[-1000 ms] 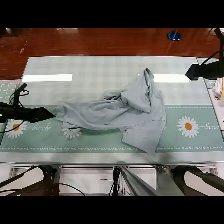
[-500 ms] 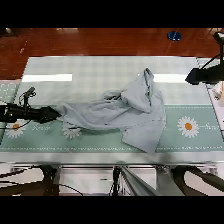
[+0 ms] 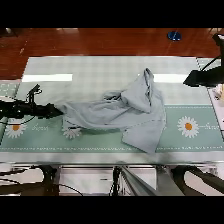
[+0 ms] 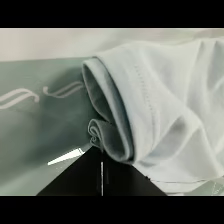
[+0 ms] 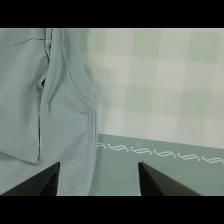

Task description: Fold the shirts.

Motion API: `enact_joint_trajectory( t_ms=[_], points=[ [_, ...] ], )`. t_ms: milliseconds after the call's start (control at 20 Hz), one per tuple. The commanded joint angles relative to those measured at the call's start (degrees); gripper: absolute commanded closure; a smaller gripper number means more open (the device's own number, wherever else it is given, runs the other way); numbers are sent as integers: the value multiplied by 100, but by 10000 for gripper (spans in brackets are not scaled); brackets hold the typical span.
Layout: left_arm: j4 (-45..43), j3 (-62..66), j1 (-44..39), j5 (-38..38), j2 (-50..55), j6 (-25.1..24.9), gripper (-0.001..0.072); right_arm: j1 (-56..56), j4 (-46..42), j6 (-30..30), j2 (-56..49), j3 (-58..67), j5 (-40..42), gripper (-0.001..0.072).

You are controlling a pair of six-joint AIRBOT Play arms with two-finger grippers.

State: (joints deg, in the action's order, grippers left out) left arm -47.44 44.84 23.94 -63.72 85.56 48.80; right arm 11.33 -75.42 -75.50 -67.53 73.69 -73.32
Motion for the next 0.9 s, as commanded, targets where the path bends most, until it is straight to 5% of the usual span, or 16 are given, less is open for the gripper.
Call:
enact_joint_trajectory(
  t_ms=[0, 350, 850],
  points=[
    [-79, 160, 107, -177, -26, 92, 681, 55, -334, -7, 118, -9, -293, 184],
    [-55, 267, 332, -514, -291, -13, 682, 1582, 1700, 691, 103, -2092, -74, 120],
    [-50, 267, 326, -861, -295, -11, 682, 1541, 2413, 872, 101, -4039, 1204, 134]
  ],
)
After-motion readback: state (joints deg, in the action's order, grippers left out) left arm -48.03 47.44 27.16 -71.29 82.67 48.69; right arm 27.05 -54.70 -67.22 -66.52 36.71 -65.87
